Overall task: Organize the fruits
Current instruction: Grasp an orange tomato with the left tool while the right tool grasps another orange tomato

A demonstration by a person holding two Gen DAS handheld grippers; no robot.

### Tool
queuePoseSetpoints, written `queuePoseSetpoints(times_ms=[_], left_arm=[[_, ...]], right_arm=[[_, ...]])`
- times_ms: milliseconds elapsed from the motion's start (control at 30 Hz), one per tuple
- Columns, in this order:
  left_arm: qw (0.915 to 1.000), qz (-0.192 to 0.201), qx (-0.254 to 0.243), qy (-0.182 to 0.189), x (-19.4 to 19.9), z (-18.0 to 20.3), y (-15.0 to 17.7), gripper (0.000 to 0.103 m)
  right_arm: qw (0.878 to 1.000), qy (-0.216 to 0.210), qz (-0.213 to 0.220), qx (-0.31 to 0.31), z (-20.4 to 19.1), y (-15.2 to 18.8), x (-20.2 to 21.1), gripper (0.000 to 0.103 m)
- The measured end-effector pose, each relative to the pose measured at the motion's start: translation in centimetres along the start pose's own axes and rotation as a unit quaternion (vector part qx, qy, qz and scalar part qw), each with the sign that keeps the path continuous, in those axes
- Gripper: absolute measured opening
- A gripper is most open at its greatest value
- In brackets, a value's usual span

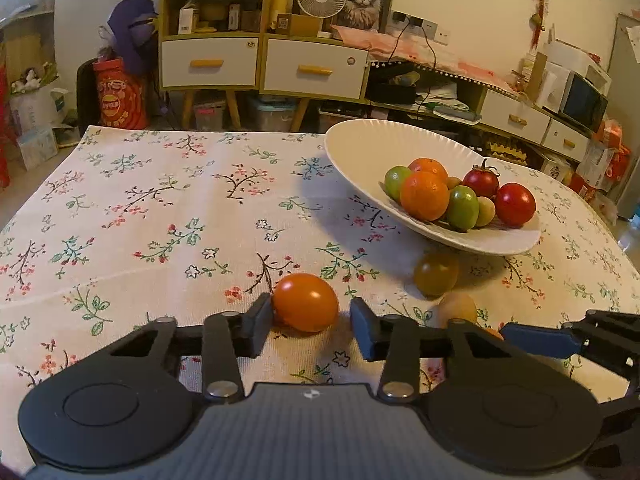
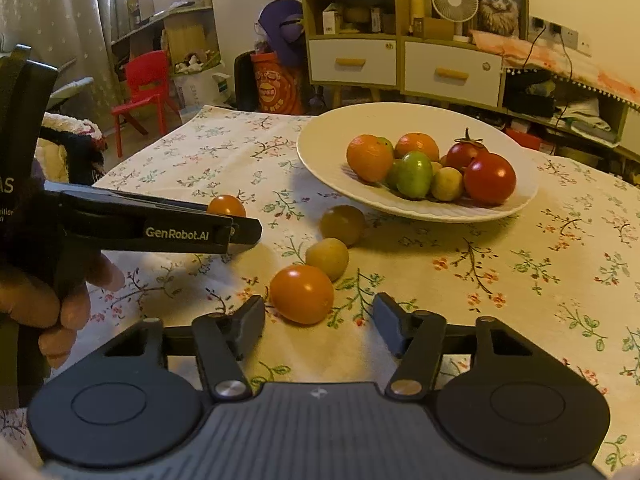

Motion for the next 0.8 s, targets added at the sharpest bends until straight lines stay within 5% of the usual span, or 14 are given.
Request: queuePoseSetpoints(times_ms=[300, 800], left_arm=[[0.9999, -0.012, -0.004, 0.01, -0.1, 1.3, 0.3, 0.032], [0.9993, -0.023, 0.017, 0.026, 0.0, 1.5, 0.3, 0.032]], right_arm=[[1.0, -0.007, 0.007, 0.005, -0.5, -0.2, 0.0, 0.031], [1.0, -0.01, -0.002, -0.002, -0.6, -0.2, 0.3, 0.03]])
Point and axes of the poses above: each gripper's, at about its wrist camera, not at the fingertips, and x roughly against the way its jaws point, z to its right, y to its underside, the point moved 5 cm from there along -x, roughly the way its jaws point, and after that the axes turned 11 degrees about y, right-handed, at the moved point
